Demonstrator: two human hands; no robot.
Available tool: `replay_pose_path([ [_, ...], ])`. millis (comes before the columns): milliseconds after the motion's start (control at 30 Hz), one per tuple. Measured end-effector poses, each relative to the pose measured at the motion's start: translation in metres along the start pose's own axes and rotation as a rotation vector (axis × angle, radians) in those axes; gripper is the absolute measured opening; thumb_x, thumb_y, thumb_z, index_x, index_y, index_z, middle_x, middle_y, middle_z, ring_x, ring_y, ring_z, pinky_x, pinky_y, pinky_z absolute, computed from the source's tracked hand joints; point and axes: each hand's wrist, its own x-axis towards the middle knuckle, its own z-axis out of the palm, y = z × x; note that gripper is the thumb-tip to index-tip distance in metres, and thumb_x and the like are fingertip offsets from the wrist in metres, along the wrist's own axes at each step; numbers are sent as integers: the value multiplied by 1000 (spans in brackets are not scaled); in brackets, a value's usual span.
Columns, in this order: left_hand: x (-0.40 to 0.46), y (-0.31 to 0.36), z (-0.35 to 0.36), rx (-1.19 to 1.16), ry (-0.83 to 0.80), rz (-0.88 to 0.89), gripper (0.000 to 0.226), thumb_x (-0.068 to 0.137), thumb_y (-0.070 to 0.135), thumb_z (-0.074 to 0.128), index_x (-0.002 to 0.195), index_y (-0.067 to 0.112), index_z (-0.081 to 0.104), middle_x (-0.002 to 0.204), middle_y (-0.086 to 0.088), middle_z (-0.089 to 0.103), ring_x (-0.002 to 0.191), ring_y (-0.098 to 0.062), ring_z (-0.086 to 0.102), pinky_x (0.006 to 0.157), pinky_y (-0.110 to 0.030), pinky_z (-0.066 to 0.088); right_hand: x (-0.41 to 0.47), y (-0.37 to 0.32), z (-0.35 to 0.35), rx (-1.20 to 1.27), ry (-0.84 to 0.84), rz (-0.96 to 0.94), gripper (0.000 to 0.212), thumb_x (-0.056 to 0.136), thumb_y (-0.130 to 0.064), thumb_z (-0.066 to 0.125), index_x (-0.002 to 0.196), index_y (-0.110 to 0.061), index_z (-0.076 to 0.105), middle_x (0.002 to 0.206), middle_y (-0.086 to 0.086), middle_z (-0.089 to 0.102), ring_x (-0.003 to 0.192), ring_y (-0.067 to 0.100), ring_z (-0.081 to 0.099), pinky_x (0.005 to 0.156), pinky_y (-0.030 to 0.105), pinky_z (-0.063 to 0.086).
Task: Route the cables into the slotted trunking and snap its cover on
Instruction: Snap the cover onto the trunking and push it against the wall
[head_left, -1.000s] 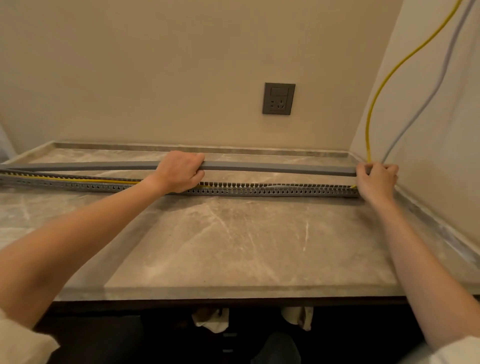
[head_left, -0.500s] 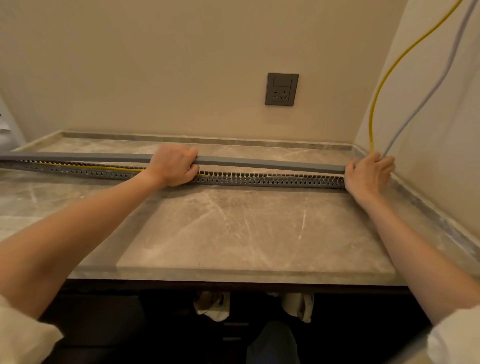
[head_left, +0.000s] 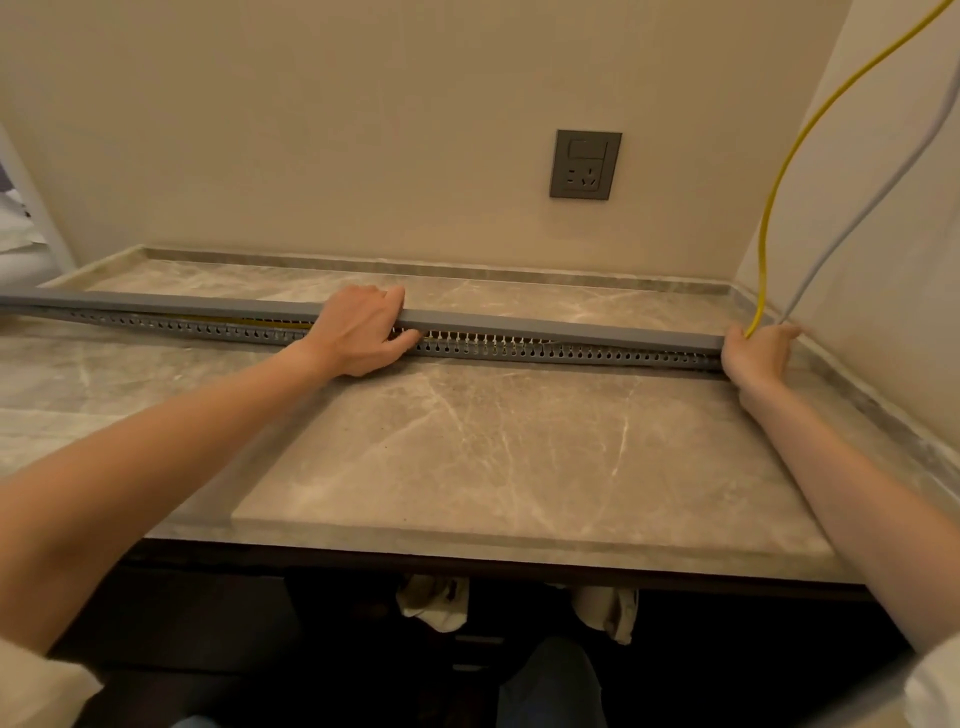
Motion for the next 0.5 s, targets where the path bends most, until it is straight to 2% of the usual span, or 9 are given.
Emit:
replay_pose_path([
  [133,16,24,-2,-30,2,112,54,86,67,30,82,14,40,63,-2,50,56,-20,42,62,-33,30,0,0,3,-82,16,-5,61,97,-21,41,140,11,13,138,27,46,125,41,46,102,44,35],
  [267,51,84,8,-81,-24,228,55,88,65,29,96,13,46,86,-7,59,74,-23,52,75,-37,44,3,3,1,-80,3,-34,55,96,-22,44,135,9,20,134,27,49,122,42,48,101,46,36],
  [333,71,119,13,-93,-28,282,56,90,63,29,103,12,47,95,-8,60,82,-25,55,82,-40,45,8,8,2,-44,-27,-59,49,95,-22,48,128,8,28,128,27,53,118,40,50,98,44,37],
  [400,93,159,18,-99,-29,355,54,91,60,30,107,11,46,99,-10,60,87,-27,56,83,-40,45,20,17,-4,18,-48,-76,35,93,-20,50,116,4,41,113,24,58,108,35,55,86,40,40],
  [500,113,204,22,-99,-25,440,47,93,52,36,111,9,46,103,-12,60,91,-30,58,76,-40,44,30,21,-12,158,-143,-94,12,90,-19,53,88,-7,56,84,14,56,81,25,54,67,30,36],
])
